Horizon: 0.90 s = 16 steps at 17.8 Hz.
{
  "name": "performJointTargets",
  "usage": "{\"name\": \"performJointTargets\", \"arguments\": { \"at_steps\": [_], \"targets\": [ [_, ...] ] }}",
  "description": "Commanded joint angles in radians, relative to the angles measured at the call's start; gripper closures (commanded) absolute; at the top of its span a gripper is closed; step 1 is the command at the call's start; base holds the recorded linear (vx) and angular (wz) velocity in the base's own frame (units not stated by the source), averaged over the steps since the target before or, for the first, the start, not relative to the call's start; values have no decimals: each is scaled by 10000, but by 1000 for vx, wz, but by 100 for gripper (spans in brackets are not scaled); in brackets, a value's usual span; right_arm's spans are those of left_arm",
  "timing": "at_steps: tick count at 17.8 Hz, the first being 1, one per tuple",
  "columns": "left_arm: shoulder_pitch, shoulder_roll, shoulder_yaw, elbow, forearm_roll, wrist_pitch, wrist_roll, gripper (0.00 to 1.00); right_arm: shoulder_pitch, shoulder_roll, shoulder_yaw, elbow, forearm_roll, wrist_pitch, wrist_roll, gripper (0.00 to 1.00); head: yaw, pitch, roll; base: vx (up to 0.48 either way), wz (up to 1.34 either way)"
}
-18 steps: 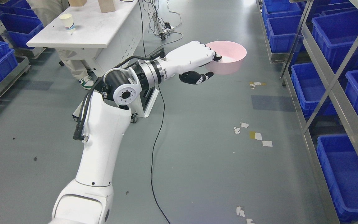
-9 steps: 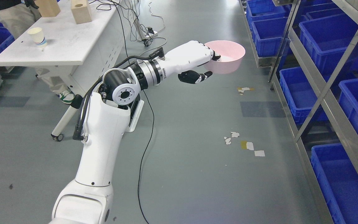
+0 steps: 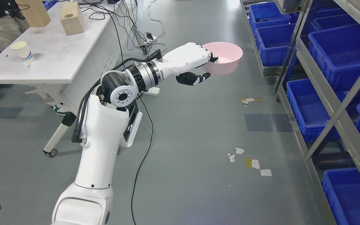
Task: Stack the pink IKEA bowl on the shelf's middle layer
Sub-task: 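Hold the pink bowl raised in the left hand while the robot drives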
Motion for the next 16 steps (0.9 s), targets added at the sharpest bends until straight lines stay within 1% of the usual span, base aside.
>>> {"name": "performJointTargets", "arguments": {
  "at_steps": [1,6,16],
  "targets": [
    [52,175,-37,-56,-5,-49,-1,96,232,-175,0,-175,0,4,-5,0,0,0,0,211,200],
    [67,175,-22,-209,-5,43,91,97,232,-175,0,-175,0,4,-5,0,0,0,0,243,161],
    [113,175,-282,-209,10,74,60,96,232,-175,0,-175,0,4,-5,0,0,0,0,295,-23]
  ]
}}
